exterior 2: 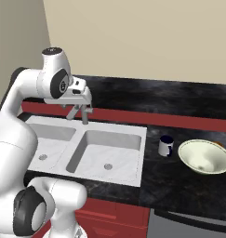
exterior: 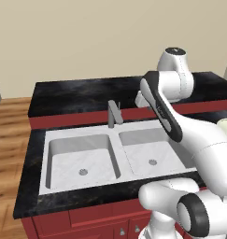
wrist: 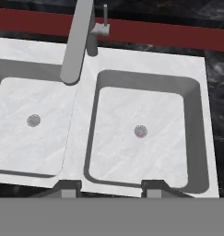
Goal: Pick the mug and place it in the sink. Pick the bowl and place it in the open cabinet and then close the cabinet.
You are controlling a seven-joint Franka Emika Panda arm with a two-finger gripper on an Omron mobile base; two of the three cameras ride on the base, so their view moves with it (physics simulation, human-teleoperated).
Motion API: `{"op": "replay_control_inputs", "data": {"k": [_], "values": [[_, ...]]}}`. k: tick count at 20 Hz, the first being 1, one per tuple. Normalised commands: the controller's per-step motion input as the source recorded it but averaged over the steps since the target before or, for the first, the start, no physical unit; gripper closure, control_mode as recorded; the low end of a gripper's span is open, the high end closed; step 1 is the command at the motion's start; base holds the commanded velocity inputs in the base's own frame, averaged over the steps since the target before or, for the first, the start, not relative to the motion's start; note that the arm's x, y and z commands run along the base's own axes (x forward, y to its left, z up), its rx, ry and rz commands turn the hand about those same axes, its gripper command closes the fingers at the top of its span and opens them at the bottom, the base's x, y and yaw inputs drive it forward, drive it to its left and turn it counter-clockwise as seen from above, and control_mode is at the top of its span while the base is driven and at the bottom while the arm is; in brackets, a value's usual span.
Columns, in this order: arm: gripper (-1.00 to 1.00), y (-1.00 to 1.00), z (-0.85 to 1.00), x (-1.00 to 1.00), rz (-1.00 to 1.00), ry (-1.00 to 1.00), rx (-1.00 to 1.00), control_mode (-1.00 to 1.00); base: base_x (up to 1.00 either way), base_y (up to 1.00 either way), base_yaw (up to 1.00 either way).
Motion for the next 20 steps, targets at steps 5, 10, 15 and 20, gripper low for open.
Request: {"op": "replay_control_inputs", "data": {"k": [5,10,15,20], "values": [[-1.0,-0.09,0.0,-0.02,0.0,0.0,-0.01,-1.0,0.0,0.0,0.0],[-1.0,-0.44,0.0,0.05,0.0,0.02,0.0,-1.0,0.0,0.0,0.0],[-1.0,-0.85,-0.04,0.19,0.0,0.0,0.0,-1.0,0.0,0.0,0.0],[-1.0,-0.95,-0.15,0.71,0.0,0.0,0.0,-1.0,0.0,0.0,0.0]]}}
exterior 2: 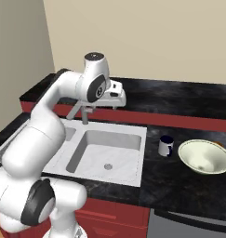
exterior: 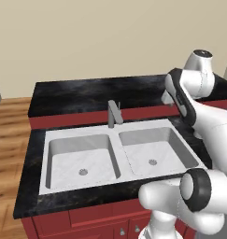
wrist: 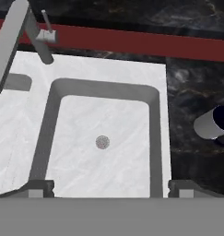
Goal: Pick the mug and place it in the sink. Pick the bowl and place it in the open cabinet and then close the cabinet.
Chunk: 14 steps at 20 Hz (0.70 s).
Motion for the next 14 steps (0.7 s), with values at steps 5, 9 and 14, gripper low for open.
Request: {"op": "replay_control_inputs", "data": {"k": [5,9,14], "values": [[-1.0,-1.0,-0.35,1.0,0.0,0.03,0.0,-1.0,0.0,0.0,0.0],[-1.0,-0.97,-0.34,0.71,-0.02,0.14,0.0,-1.0,0.0,0.0,0.0],[-1.0,-0.85,-0.29,0.26,-0.11,0.16,0.0,-1.0,0.0,0.0,0.0]]}}
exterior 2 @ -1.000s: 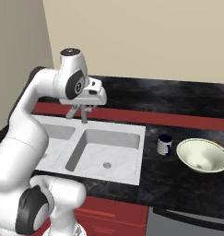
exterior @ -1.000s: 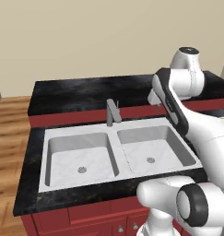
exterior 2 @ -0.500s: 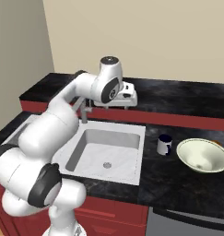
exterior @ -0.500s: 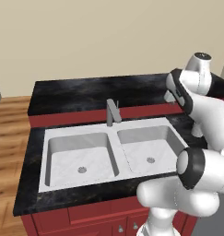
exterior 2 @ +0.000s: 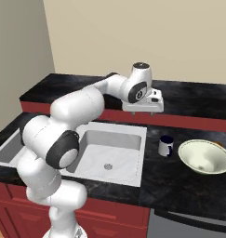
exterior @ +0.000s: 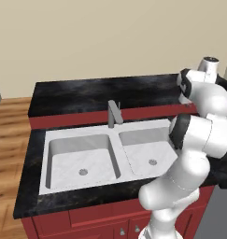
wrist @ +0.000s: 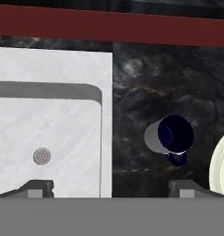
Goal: Pick the mug and place it in the sink. Pick the bowl and place it in the open cabinet and then close the cabinet.
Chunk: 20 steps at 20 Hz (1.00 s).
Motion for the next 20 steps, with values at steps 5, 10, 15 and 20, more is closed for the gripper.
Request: {"op": "replay_control_inputs", "data": {"k": [5,10,15,20], "values": [[-1.0,-0.92,-0.27,0.56,-0.12,0.19,0.0,-1.0,0.0,0.0,0.0],[-1.0,-0.7,-0.41,0.35,-0.1,0.14,0.0,-1.0,0.0,0.0,0.0],[-1.0,-0.21,-0.4,0.0,-0.02,0.08,0.0,-1.0,0.0,0.0,0.0],[-1.0,0.0,-0.34,0.0,0.0,0.1,0.0,-1.0,0.0,0.0,0.0]]}}
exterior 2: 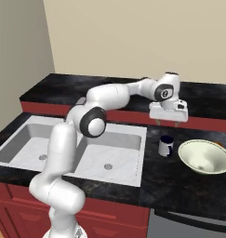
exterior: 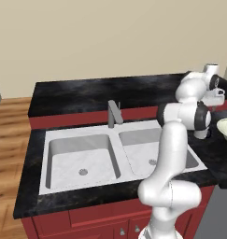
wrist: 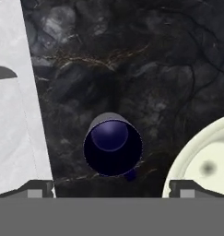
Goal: Pick the mug and place it in the sink. Pick the bowl and place it in the open cabinet and then close the cabinet.
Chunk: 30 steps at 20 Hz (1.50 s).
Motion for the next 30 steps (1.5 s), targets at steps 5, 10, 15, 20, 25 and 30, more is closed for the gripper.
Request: {"op": "replay_control_inputs", "data": {"k": [5,10,15,20,25,30], "values": [[-1.0,0.32,-0.42,0.0,0.0,0.1,0.0,-1.0,0.0,0.0,0.0],[-1.0,0.39,-0.42,0.0,0.0,0.07,0.0,-1.0,0.0,0.0,0.0],[-1.0,-0.05,-0.42,0.0,0.0,0.06,0.0,-1.0,0.0,0.0,0.0],[-1.0,-0.24,-0.28,0.1,0.0,0.07,0.0,-1.0,0.0,0.0,0.0],[-1.0,-0.03,-0.25,0.2,0.01,0.02,0.0,-1.0,0.0,0.0,0.0],[-1.0,-0.01,-0.33,0.0,0.0,0.08,0.01,-1.0,0.0,0.0,0.0]]}}
